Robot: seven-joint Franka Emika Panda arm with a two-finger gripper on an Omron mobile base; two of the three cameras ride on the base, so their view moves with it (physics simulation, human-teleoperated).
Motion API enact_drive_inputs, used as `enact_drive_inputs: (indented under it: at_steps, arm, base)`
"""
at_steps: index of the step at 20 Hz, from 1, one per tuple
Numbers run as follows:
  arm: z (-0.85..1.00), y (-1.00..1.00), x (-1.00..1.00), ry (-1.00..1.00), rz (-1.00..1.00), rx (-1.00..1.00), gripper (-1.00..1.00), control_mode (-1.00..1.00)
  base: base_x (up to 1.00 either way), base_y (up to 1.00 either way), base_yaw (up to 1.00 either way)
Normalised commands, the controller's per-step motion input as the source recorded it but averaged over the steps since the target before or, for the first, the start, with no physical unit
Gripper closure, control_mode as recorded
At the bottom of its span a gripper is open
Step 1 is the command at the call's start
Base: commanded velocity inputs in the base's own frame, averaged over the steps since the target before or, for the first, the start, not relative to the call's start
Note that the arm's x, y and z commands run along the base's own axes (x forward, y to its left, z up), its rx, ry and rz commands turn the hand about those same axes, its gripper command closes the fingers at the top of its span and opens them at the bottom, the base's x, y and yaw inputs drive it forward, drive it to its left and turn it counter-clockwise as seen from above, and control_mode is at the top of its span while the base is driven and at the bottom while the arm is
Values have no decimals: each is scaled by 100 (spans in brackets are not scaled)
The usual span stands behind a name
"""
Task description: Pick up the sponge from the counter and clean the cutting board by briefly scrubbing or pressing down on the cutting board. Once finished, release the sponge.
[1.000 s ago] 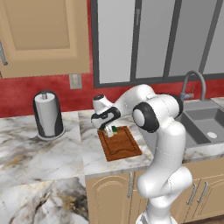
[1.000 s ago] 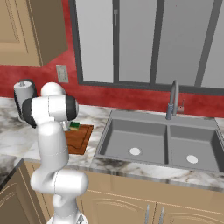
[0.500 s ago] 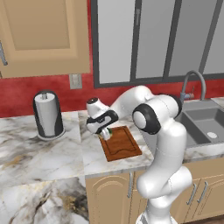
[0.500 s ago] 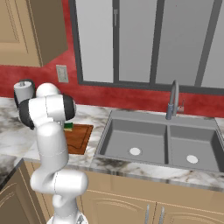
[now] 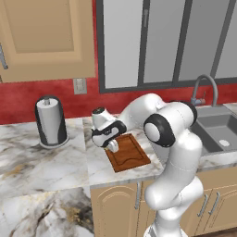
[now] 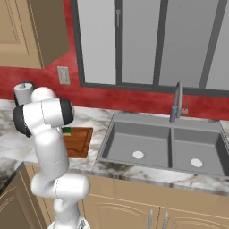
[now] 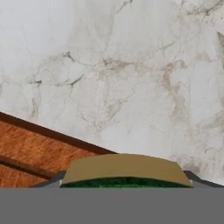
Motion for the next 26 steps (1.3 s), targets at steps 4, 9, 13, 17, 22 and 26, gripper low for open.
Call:
enact_drive_inputs:
  at_steps: [4,9,13,17,22,26]
  arm:
    - [-24,14,-60,4,14,0,100,-100]
    - [-15,12,-49,14,10,0,100,-100]
    - [-2,0,-42,13,1,0,100,-100]
    - [-8,-2,-53,0,0,0,100,-100]
    - [-25,-3,-70,0,0,0,100,-100]
    - [-32,-1,-76,0,0,2,100,-100]
  base:
    - [0,0,0]
    - [0,0,0]
    - [0,0,0]
    - [0,0,0]
    - [0,0,0]
    - [0,0,0]
